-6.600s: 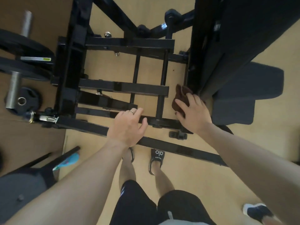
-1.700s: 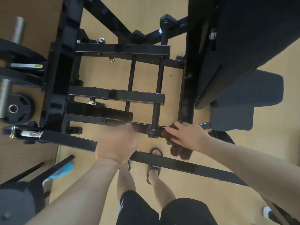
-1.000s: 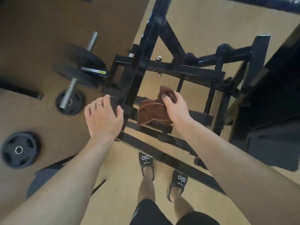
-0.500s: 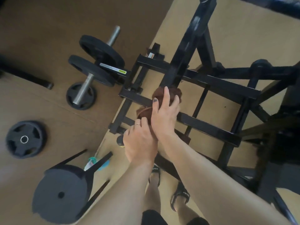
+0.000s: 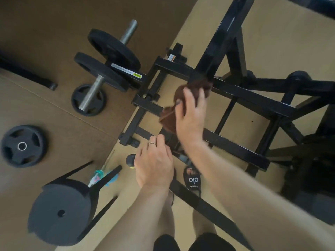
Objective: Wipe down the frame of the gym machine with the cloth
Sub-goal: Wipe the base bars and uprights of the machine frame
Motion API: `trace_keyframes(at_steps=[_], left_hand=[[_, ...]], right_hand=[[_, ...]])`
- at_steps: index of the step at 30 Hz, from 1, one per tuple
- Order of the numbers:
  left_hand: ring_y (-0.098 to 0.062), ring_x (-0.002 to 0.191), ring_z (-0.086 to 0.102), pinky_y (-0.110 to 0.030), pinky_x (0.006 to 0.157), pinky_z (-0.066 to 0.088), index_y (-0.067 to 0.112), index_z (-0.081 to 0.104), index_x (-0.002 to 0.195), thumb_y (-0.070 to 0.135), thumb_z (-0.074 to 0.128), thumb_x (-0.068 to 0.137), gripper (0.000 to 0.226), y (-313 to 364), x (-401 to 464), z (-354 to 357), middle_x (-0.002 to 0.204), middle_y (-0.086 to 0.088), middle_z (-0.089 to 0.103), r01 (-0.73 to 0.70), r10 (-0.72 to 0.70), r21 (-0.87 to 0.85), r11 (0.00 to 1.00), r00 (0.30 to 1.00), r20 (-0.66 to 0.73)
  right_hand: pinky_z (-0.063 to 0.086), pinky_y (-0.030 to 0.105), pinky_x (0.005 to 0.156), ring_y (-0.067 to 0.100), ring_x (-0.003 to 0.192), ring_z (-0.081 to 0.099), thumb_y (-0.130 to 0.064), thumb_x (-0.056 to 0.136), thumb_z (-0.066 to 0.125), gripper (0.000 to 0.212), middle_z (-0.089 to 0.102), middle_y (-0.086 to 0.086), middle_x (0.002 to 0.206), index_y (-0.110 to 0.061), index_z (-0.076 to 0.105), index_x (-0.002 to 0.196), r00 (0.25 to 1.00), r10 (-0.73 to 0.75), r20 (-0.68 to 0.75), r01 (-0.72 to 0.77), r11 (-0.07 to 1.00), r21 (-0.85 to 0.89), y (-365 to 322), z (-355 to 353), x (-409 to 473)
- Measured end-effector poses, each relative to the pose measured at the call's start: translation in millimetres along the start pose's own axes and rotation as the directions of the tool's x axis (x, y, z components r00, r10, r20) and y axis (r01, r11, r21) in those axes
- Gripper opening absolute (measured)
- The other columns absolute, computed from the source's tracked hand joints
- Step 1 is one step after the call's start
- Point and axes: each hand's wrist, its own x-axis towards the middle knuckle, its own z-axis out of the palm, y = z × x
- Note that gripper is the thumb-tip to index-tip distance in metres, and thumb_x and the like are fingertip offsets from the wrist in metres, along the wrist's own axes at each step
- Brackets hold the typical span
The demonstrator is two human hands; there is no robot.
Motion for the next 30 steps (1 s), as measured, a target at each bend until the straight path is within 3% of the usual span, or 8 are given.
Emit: trace_keyframes(at_steps=[5, 14, 17, 20, 22, 26, 28, 30], left_hand=[[-0.018, 0.082, 0.067, -0.031, 0.071, 0.057, 0.019, 0.06, 0.112, 0.037, 0.015, 0.102, 0.049, 3, -1, -3, 0.097, -0.001, 0.066, 0.024, -0.024, -0.028, 0.999, 1.0, -0.014], [-0.017, 0.078, 0.062, -0.029, 0.066, 0.051, 0.02, 0.056, 0.111, 0.028, 0.035, 0.101, 0.024, 2, -1, 3, 0.096, -0.001, 0.06, 0.086, -0.09, -0.063, 0.994, 0.994, -0.058], [-0.019, 0.077, 0.062, -0.033, 0.065, 0.054, 0.018, 0.055, 0.109, 0.022, 0.047, 0.101, 0.012, 2, -1, 5, 0.094, -0.002, 0.058, 0.095, -0.105, -0.106, 0.99, 0.99, -0.096], [-0.021, 0.079, 0.062, -0.036, 0.065, 0.056, 0.016, 0.055, 0.112, 0.024, 0.039, 0.103, 0.02, 3, -1, 5, 0.098, -0.004, 0.058, 0.092, -0.118, -0.17, 0.981, 0.981, -0.153], [-0.024, 0.081, 0.064, -0.041, 0.065, 0.059, 0.013, 0.056, 0.116, 0.034, 0.019, 0.108, 0.043, 3, -2, 4, 0.104, -0.008, 0.061, 0.083, -0.13, -0.231, 0.969, 0.972, -0.195], [-0.029, 0.085, 0.067, -0.045, 0.064, 0.062, 0.009, 0.059, 0.119, 0.043, 0.003, 0.107, 0.066, 2, -1, 5, 0.109, -0.014, 0.064, 0.047, -0.113, -0.258, 0.965, 0.963, -0.245], [-0.029, 0.085, 0.066, -0.045, 0.062, 0.061, 0.009, 0.059, 0.117, 0.034, 0.011, 0.108, 0.055, 3, -1, 6, 0.107, -0.013, 0.064, 0.058, -0.123, -0.249, 0.967, 0.96, -0.253], [-0.027, 0.082, 0.063, -0.043, 0.057, 0.057, 0.011, 0.059, 0.114, 0.021, 0.028, 0.103, 0.034, 2, -1, 7, 0.103, -0.01, 0.061, 0.083, -0.144, -0.233, 0.969, 0.956, -0.256]], right_hand=[[0.046, 0.051, 0.112, 0.028, 0.15, 0.027, -0.029, 0.103, 0.059, 0.049, 0.02, 0.006, 0.165, -0.031, 0.039, 0.147, 0.982, -0.062, 0.18, 0.066, 0.998, -0.014, 15, 14, -60], [0.029, 0.054, 0.122, 0.034, 0.149, 0.031, -0.043, 0.105, 0.046, 0.041, 0.043, 0.008, 0.156, -0.029, 0.049, 0.144, 0.937, -0.284, 0.203, 0.344, 0.85, -0.399, 36, -28, 40], [0.011, 0.057, 0.126, 0.033, 0.153, 0.026, -0.048, 0.107, 0.038, 0.041, 0.049, 0.003, 0.154, -0.032, 0.052, 0.142, 0.85, -0.422, 0.315, 0.527, 0.689, -0.498, 35, -40, 40], [0.019, 0.053, 0.126, 0.026, 0.151, 0.033, -0.036, 0.105, 0.051, 0.035, 0.055, 0.003, 0.148, -0.024, 0.058, 0.137, 0.644, -0.579, 0.5, 0.734, 0.651, -0.192, 34, -38, -4], [0.024, 0.047, 0.126, 0.024, 0.149, 0.037, -0.032, 0.102, 0.06, 0.038, 0.057, 0.004, 0.148, -0.019, 0.059, 0.138, 0.522, -0.624, 0.582, 0.765, 0.644, 0.004, 37, -27, -41], [0.024, 0.045, 0.126, 0.027, 0.149, 0.038, -0.033, 0.101, 0.061, 0.043, 0.056, 0.008, 0.149, -0.016, 0.058, 0.141, 0.502, -0.641, 0.581, 0.802, 0.597, -0.035, 47, -17, -52], [0.025, 0.047, 0.126, 0.029, 0.146, 0.042, -0.035, 0.103, 0.055, 0.04, 0.058, 0.01, 0.146, -0.016, 0.059, 0.138, 0.425, -0.671, 0.608, 0.867, 0.495, -0.06, 50, -19, -38], [0.024, 0.049, 0.126, 0.031, 0.143, 0.045, -0.035, 0.103, 0.054, 0.039, 0.058, 0.012, 0.143, -0.015, 0.058, 0.136, 0.419, -0.682, 0.6, 0.888, 0.446, -0.113, 53, -25, -12]])
